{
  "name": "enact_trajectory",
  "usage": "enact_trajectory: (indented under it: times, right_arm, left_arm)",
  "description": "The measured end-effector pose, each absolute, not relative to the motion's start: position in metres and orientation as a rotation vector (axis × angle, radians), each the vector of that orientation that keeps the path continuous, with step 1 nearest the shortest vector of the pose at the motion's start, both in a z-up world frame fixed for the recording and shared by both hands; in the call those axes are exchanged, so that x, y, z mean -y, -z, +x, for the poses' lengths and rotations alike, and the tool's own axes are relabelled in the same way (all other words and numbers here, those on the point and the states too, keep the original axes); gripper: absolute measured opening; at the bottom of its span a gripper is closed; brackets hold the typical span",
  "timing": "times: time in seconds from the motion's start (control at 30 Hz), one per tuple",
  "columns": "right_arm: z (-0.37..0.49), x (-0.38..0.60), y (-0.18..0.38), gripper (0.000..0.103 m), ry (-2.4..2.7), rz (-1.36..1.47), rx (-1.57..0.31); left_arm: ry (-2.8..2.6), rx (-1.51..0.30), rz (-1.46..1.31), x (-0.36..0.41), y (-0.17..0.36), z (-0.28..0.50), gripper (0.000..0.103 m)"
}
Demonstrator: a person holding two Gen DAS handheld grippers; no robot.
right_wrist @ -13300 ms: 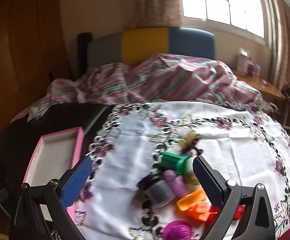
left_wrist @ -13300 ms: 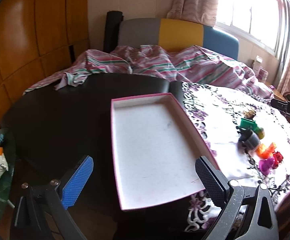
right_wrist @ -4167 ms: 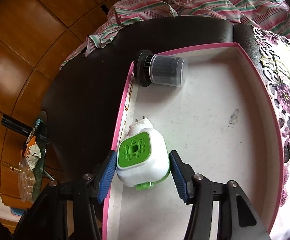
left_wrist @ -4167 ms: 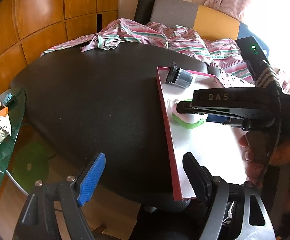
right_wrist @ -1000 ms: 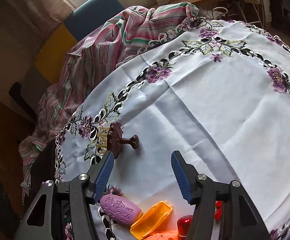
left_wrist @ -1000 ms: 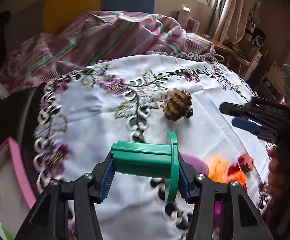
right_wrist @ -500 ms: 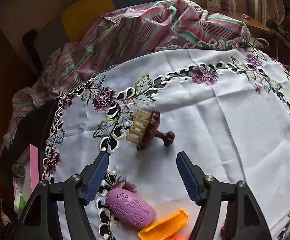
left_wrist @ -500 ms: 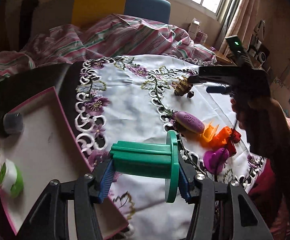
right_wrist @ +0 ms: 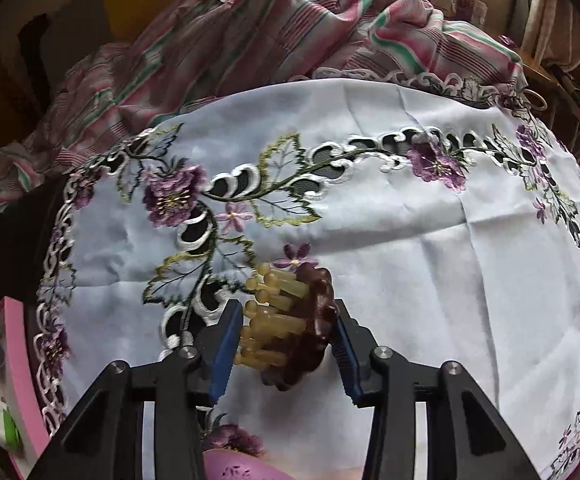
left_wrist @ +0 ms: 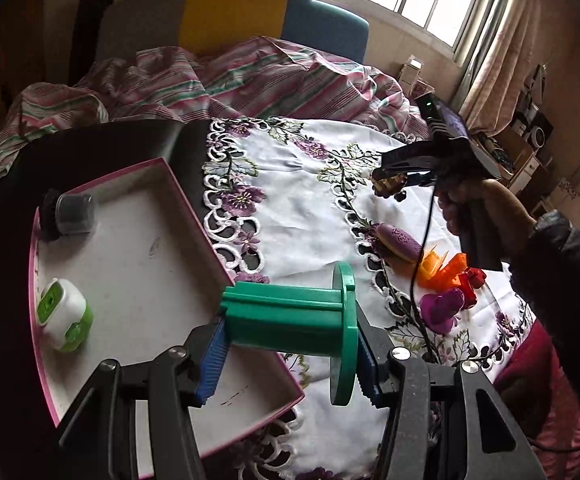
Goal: Organize rigid objects
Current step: 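Lift the green spool with the left gripper while the right gripper grasps the brown brush, then place the green spool in the tray beside the diffuser and open the left gripper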
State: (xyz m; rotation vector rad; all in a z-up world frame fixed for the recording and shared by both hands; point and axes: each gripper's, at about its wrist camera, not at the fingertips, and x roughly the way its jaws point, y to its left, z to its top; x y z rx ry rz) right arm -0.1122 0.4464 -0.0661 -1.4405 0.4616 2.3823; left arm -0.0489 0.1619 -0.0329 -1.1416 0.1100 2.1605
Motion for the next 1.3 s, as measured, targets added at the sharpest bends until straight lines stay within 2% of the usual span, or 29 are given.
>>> enact_trajectory:
  times: [0.3, 0.4, 0.53, 0.7, 1.3]
  right_arm:
    - [-0.072, -0.36, 0.025, 0.044, -2.694, -1.452, -0.431]
    - [-0.056, -0.33, 0.03, 0.044, -2.765, -1.509, -0.433]
    - [-0.043, -0.296, 0.055, 0.044, -2.779, -1.621, -0.333]
    - [-0.04, -0.28, 0.074, 0.043, -2.787, -1.676, -0.216]
    - [-0.038, -0.276, 0.075, 0.043, -2.803, -1.663, -0.137]
  left_arm:
    - [-2.202, -0.091, -1.128, -0.145, 0.028, -0.038, 0.055]
    - [-2.224, -0.082, -1.124, -0.136, 0.026, -0.034, 0.055]
    - [-2.266, -0.088, -1.124, -0.123, 0.023, -0.028, 0.056]
    - [-2.327, -0.095, -1.127, -0.108, 0.023, -0.02, 0.056]
    - [-2.407, -0.104, -1.168, -0.081, 0.032, -0.009, 0.056]
